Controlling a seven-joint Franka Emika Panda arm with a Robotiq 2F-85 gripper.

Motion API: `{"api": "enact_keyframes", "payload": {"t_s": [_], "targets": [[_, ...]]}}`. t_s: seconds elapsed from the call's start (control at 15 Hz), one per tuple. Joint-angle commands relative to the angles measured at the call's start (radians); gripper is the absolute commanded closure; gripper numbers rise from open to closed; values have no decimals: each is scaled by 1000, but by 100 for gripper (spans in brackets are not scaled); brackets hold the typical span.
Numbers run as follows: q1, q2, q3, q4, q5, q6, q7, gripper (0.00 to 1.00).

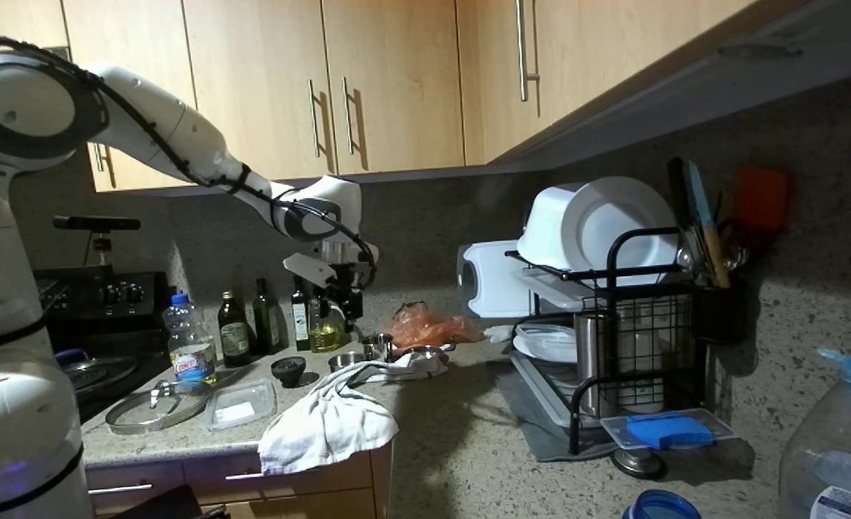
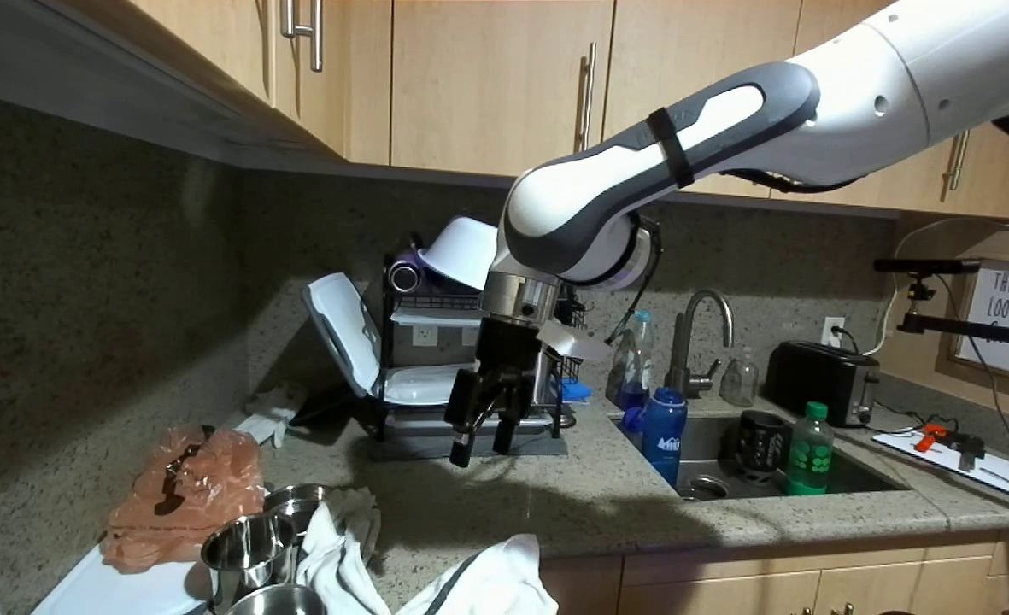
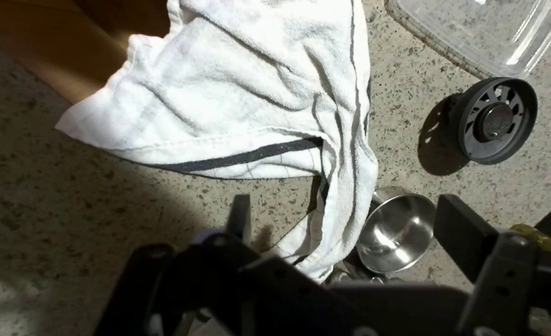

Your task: Move the white towel to the right

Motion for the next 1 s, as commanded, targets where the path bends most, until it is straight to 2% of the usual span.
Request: {"api": "enact_keyframes", "payload": {"t_s": [0.0,0.4,0.6,0.93], "targets": [[-19,0,18,2,1,-3,0,0],[-12,56,40,55,-18,15,35,0],[-6,134,67,124,-43,13,53,0],[-4,308,85,264,-176,-19,173,0]]}}
